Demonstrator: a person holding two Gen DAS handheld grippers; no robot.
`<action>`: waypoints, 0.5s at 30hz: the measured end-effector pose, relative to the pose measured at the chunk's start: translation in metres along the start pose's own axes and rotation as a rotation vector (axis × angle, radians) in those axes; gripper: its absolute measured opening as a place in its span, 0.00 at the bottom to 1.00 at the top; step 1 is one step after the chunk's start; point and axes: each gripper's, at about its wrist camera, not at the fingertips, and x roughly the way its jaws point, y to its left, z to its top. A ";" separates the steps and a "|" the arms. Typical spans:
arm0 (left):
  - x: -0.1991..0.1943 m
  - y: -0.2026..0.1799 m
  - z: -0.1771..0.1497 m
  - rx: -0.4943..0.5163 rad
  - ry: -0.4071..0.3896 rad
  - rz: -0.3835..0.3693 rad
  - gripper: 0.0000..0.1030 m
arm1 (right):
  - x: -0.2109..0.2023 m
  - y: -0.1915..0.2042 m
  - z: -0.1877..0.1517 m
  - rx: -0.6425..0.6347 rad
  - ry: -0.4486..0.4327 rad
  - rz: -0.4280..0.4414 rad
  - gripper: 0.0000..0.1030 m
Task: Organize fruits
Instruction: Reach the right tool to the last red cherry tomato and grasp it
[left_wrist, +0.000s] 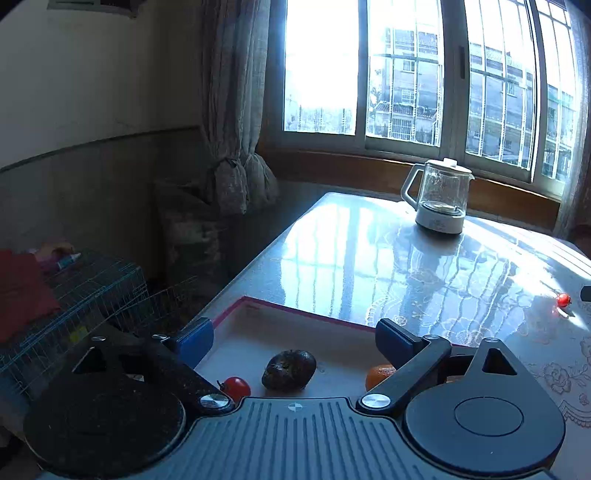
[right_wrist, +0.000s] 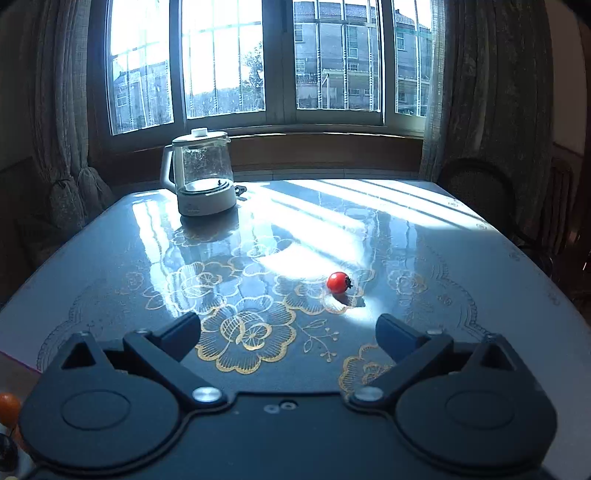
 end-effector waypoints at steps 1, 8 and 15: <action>0.002 0.003 0.001 -0.011 0.007 0.010 0.91 | 0.013 -0.004 0.004 0.002 0.005 -0.007 0.96; 0.022 0.013 0.000 -0.056 0.072 0.072 0.91 | 0.101 -0.028 0.025 0.017 0.094 -0.045 0.79; 0.035 0.018 -0.005 -0.094 0.111 0.105 0.91 | 0.153 -0.036 0.028 0.003 0.166 -0.074 0.70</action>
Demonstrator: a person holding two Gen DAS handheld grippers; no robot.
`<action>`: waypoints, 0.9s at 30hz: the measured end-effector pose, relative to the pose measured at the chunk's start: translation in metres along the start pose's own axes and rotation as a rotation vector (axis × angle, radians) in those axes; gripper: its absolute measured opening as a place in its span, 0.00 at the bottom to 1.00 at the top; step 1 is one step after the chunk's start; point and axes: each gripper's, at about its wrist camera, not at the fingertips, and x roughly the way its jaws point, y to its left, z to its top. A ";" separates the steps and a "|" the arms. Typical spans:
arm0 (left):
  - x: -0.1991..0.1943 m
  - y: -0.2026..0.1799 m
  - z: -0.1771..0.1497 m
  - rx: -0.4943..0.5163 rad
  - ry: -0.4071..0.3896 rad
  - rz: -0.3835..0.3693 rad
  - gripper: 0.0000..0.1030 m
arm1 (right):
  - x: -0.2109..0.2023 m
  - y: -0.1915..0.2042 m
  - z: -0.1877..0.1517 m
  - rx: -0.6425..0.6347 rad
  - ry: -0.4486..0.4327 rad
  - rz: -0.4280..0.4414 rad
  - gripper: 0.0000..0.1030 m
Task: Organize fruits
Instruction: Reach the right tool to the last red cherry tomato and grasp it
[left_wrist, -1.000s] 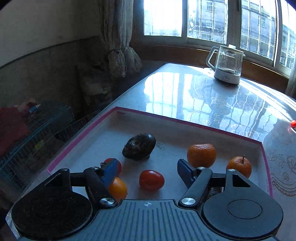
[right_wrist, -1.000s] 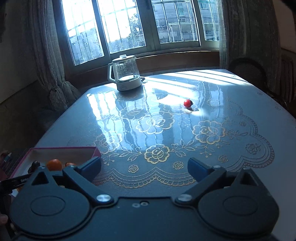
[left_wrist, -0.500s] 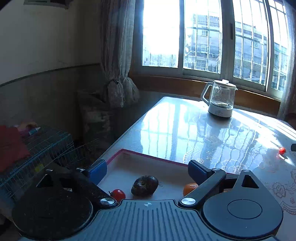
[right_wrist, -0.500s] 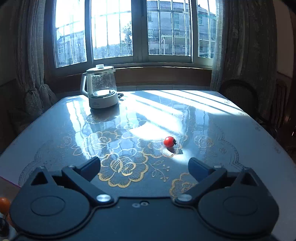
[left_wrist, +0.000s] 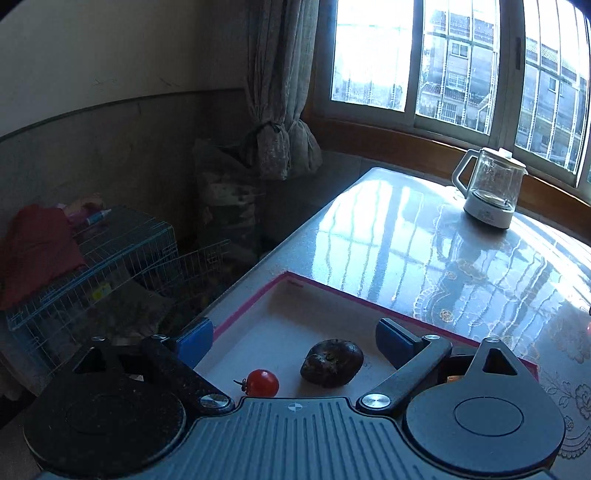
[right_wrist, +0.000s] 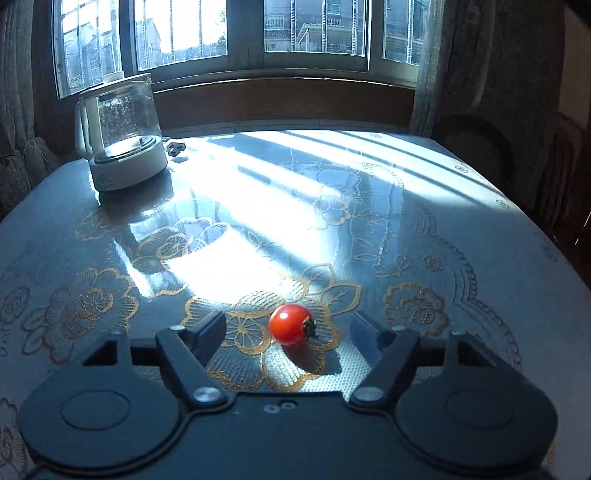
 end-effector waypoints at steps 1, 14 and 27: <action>0.001 0.000 0.001 -0.001 0.001 0.002 0.92 | 0.003 0.001 0.000 -0.008 0.003 -0.004 0.69; 0.015 -0.006 -0.001 -0.023 0.050 0.017 0.92 | 0.018 -0.006 0.001 -0.006 0.012 0.006 0.39; 0.018 -0.006 0.005 -0.044 0.054 0.027 0.92 | 0.006 -0.010 -0.003 0.076 -0.009 0.051 0.26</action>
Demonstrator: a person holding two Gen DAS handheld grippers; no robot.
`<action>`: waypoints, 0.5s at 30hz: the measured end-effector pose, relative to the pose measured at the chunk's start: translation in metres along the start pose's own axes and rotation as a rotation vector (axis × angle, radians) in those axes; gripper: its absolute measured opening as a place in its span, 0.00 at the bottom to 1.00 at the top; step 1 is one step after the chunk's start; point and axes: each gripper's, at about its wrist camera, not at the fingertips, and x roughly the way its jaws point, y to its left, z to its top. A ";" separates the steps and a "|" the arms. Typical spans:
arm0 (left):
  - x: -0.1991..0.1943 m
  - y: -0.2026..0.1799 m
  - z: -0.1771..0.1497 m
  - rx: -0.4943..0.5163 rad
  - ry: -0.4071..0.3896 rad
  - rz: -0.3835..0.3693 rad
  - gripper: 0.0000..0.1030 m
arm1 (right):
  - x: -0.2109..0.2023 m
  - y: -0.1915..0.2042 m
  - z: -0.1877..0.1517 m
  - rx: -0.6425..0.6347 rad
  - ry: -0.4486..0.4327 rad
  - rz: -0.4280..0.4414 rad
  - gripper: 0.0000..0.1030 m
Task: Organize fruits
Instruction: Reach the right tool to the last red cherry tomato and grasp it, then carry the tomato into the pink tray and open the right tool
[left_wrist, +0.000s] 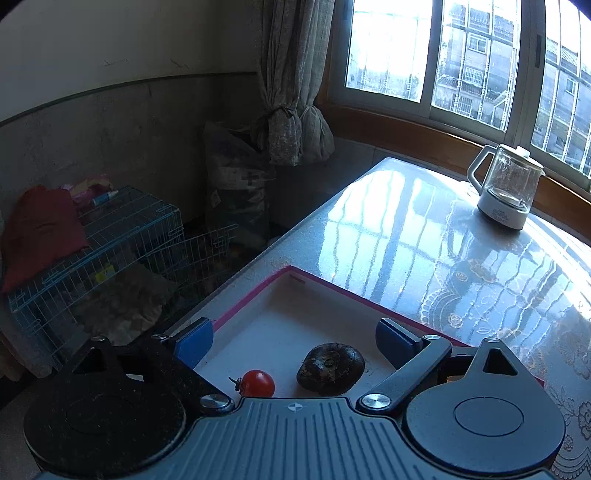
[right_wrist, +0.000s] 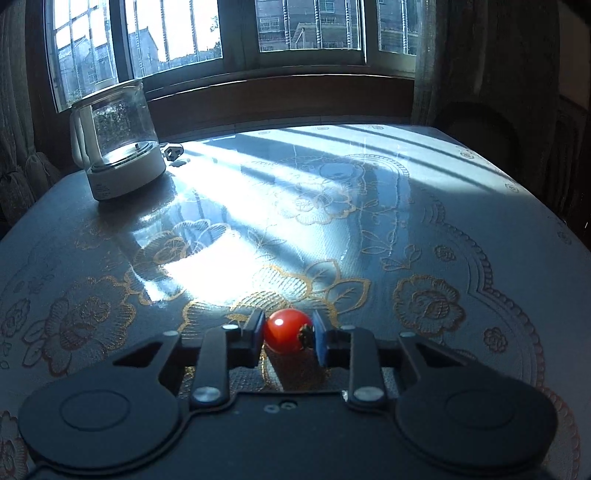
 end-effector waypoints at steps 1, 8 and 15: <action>0.000 0.001 0.001 -0.003 -0.001 0.001 0.92 | -0.004 0.000 0.000 0.009 -0.005 0.011 0.26; -0.002 0.013 0.008 -0.021 -0.012 0.002 0.91 | -0.059 0.026 -0.003 -0.017 -0.043 0.142 0.26; -0.005 0.030 0.011 -0.036 -0.001 -0.028 0.92 | -0.135 0.107 -0.035 -0.149 0.015 0.403 0.26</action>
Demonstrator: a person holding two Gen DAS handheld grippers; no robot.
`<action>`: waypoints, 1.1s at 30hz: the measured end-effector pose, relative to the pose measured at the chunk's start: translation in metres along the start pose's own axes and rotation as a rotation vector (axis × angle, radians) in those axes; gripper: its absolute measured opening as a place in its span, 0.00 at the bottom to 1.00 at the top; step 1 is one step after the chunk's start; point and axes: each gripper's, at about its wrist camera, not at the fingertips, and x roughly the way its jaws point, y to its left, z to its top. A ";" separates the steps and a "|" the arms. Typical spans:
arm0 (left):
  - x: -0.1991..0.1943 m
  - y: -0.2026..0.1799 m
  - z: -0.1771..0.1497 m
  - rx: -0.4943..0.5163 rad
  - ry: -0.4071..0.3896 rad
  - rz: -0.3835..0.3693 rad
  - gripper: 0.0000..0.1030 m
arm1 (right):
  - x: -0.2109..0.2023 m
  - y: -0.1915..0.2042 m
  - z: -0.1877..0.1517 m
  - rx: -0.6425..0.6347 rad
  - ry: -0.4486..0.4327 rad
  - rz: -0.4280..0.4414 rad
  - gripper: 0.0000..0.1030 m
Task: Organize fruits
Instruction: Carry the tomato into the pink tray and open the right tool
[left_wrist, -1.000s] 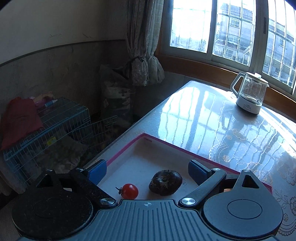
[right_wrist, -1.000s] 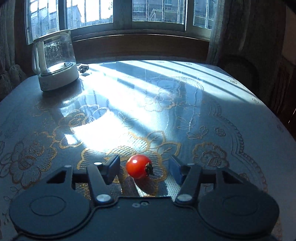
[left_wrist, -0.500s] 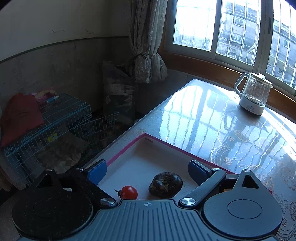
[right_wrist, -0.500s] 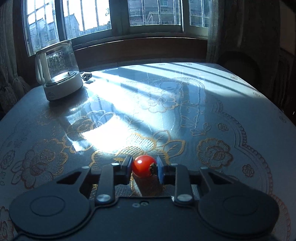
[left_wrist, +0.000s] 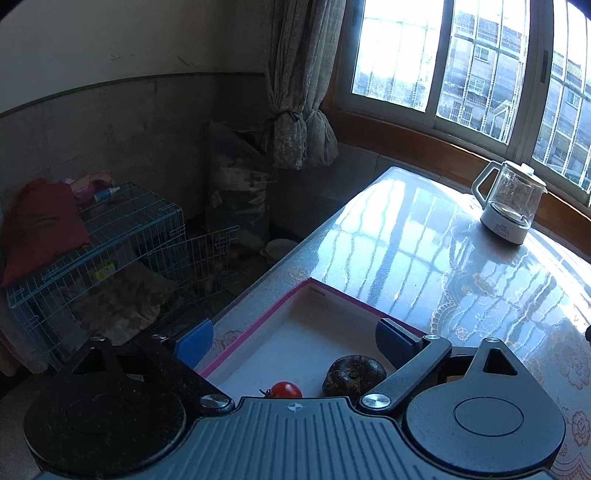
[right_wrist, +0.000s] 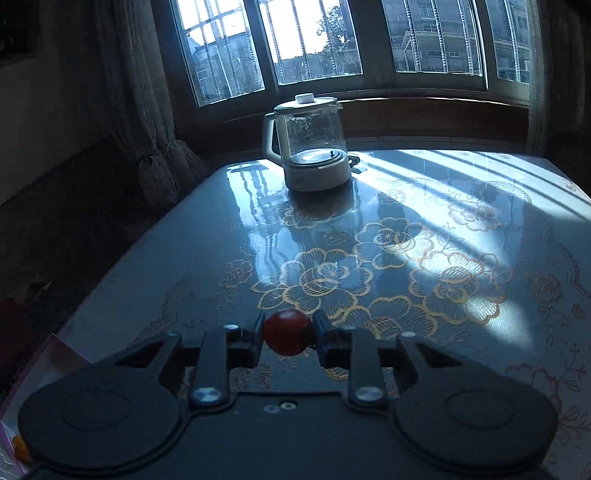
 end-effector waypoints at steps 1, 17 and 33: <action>-0.001 0.003 0.000 -0.003 0.000 -0.007 0.91 | -0.002 0.013 -0.005 -0.007 0.015 0.030 0.26; -0.020 0.066 0.001 0.010 0.005 -0.052 0.92 | 0.031 0.124 -0.065 -0.050 0.122 0.028 0.35; -0.037 0.054 0.005 0.108 0.038 -0.170 0.95 | -0.087 0.107 -0.079 0.121 -0.122 -0.134 1.00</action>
